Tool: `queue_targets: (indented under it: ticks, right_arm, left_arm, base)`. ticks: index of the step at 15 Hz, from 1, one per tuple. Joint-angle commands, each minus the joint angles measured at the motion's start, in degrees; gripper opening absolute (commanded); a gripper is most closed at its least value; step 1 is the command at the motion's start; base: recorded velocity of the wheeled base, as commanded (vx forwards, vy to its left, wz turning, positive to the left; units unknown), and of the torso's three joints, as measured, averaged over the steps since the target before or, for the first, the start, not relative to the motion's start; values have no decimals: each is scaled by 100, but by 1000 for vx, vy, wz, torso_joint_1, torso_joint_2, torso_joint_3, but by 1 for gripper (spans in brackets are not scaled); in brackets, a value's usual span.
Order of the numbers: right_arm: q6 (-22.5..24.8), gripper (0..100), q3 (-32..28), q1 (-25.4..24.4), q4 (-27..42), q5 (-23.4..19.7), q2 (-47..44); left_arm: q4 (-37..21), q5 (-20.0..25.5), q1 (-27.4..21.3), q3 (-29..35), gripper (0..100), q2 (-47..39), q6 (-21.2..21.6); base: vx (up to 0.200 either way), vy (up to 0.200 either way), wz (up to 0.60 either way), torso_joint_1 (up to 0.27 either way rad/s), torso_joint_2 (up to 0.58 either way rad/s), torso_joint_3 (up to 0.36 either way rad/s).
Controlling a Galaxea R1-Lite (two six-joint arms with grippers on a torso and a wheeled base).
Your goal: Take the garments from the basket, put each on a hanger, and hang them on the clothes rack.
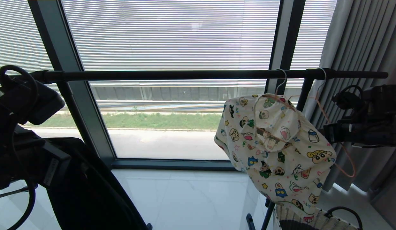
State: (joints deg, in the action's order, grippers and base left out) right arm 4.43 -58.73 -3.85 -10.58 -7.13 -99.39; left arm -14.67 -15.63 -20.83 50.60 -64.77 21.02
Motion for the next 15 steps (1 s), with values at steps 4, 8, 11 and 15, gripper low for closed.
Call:
queue_targets:
  ticks: [4, 8, 11, 15]
  right_arm:
    - [-12, 0, 2, 7, -5, 28, 34]
    - [-337, 0, 11, 34, -5, 89, 341]
    - [-513, 0, 275, 42, -181, 89, 772]
    - [-504, 0, 1198, 122, -1174, 133, 1255]
  left_arm:
    - [-1, -2, 0, 11, 0, 8, -1]
    - [-1, -2, 0, 11, 0, 26, -1]
    - [8, -2, 0, 20, 0, 34, -1]
    - [359, -2, 0, -7, 0, 17, 8]
  base:
    - [0, 0, 0, 0, 0, 0]
    - [0, 0, 0, 0, 0, 0]
    - [0, 0, 0, 0, 0, 0]
    - [0, 0, 0, 0, 0, 0]
